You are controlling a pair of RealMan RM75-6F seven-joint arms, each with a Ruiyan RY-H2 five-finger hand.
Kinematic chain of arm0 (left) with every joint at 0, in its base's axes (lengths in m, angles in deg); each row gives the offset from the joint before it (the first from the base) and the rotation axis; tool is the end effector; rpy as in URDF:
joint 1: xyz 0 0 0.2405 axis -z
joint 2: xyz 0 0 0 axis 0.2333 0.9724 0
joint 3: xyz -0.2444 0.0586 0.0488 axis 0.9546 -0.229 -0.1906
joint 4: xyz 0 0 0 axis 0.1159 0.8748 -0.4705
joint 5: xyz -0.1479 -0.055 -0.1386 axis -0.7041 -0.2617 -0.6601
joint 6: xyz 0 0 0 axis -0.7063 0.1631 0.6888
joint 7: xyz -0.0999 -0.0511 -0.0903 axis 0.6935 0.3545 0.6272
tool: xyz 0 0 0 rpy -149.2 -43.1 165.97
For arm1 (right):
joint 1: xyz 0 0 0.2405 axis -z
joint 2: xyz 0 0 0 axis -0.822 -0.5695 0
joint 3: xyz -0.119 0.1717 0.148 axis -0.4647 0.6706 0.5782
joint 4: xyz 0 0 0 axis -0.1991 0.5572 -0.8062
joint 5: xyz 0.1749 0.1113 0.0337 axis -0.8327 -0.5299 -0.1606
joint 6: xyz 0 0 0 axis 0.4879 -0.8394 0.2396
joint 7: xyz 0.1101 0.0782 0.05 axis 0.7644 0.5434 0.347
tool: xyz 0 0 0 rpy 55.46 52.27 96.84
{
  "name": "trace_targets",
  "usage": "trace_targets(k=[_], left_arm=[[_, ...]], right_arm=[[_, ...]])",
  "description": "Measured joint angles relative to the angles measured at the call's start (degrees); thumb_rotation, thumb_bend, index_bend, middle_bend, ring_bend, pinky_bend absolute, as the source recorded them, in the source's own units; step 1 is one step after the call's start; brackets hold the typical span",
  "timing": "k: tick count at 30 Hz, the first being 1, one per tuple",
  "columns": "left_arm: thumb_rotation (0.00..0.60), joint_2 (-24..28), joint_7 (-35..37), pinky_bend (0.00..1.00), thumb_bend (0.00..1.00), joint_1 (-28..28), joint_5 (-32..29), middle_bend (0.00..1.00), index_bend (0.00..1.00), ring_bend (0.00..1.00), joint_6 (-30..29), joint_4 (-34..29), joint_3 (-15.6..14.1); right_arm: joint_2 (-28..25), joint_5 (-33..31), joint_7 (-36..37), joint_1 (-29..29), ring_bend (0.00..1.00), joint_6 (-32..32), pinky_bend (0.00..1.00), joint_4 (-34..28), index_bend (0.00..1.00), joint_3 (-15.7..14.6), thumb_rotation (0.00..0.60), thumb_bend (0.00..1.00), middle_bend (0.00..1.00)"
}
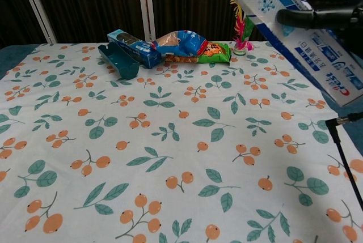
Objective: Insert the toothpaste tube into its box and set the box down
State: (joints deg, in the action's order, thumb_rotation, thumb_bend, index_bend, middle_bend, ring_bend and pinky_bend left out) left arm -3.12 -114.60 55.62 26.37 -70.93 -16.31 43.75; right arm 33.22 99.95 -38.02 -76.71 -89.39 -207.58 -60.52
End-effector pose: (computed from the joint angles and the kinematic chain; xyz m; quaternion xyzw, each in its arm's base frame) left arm 0.0673 0.3678 0.0561 -0.7490 0.2071 -0.5253 0.3466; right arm -0.1139 -0.2583 0.0632 0.3033 -0.6770 0.6229 0.2485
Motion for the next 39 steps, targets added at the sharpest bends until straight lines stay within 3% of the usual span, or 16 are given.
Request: trace_targets(k=[10, 20, 24, 29, 34, 39], left_arm=[[0.6, 2.9, 1.4, 0.42, 0.0, -1.5, -0.3, 0.38, 0.37, 0.33, -3.3, -2.3, 0.7], [0.6, 6.9, 3.3, 0.42, 0.0, -8.2, -1.5, 0.38, 0.37, 0.33, -9.7, -7.6, -0.4], [0.6, 9.2, 4.0, 0.42, 0.0, -15.1, -2.5, 0.38, 0.37, 0.33, -13.6, -10.3, -3.9], [0.6, 11.9, 5.5, 0.42, 0.0, -25.7, -3.5, 0.38, 0.37, 0.33, -19.5, -12.7, -9.8], [0.6, 13.0, 10.3, 0.42, 0.0, -36.9, -5.3, 0.38, 0.36, 0.33, -26.1, -12.9, -15.6], [0.6, 13.1, 15.4, 0.41, 0.0, -44.1, -7.1, 0.37, 0.36, 0.33, -30.1, -11.0, -19.4]], right_arm=[[0.5, -0.9, 10.1, 2.3, 0.42, 0.6, 0.26, 0.0, 0.41, 2.5, 0.6, 0.35, 0.48], [-1.6, 0.4, 12.7, 4.0, 0.42, -0.1, 0.26, 0.3, 0.41, 4.1, 0.6, 0.35, 0.48], [-5.4, 2.6, 10.6, 4.7, 0.42, 1.0, 0.26, 1.1, 0.41, 2.5, 0.6, 0.35, 0.48], [-11.3, 5.5, 5.6, 5.7, 0.42, 4.3, 0.27, 4.2, 0.41, -2.7, 0.6, 0.35, 0.48], [-11.7, 6.6, -0.7, 6.0, 0.42, 6.6, 0.27, 9.3, 0.41, -8.0, 0.6, 0.35, 0.48], [-9.6, 6.5, -5.3, 5.7, 0.42, 7.2, 0.27, 11.9, 0.41, -10.1, 0.6, 0.35, 0.48]])
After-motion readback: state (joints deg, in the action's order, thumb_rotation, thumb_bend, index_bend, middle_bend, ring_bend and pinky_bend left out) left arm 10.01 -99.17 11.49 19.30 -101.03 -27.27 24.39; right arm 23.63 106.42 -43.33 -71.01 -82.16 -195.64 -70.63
